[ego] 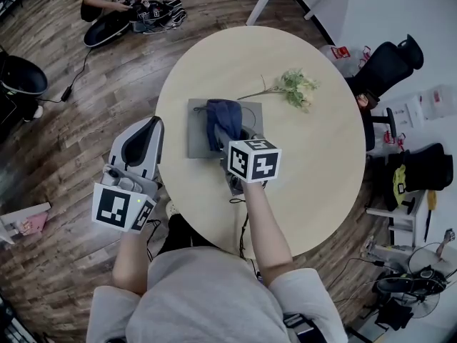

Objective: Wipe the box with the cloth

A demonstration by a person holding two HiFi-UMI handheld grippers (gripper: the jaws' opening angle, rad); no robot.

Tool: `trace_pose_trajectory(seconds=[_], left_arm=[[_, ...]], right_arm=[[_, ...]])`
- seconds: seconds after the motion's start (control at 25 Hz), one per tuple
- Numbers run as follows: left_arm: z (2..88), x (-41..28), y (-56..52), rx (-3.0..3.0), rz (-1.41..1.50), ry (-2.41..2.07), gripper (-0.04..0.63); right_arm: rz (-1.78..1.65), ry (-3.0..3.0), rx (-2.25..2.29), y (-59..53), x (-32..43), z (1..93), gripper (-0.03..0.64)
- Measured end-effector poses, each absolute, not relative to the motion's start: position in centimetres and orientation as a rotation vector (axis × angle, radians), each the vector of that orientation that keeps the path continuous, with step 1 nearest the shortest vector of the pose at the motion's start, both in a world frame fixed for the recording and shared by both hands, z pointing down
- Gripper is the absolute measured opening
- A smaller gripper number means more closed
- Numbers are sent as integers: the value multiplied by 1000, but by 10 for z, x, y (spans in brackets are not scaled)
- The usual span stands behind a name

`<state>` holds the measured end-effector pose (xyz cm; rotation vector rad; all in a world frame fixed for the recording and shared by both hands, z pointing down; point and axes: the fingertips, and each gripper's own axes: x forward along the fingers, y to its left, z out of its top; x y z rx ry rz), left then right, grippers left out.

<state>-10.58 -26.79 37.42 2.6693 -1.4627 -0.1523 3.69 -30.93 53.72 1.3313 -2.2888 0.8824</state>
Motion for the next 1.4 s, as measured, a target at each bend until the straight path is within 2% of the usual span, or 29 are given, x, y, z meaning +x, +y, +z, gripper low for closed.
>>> trace_pose_trajectory(seconds=[0.24,0.56,1.4], left_arm=[[375,-121,-258,2654,-152,-1487,8],[375,-134,-253,2643,-159,-1502,8],[366,-87,-256,2722,-163,-1382,8]], right_arm=[[975,-2247,1199,-286,-14,579,67],[834,-2142,1202,-284,-18,610,67],[852,-2035,1412,-281,80,612,67]])
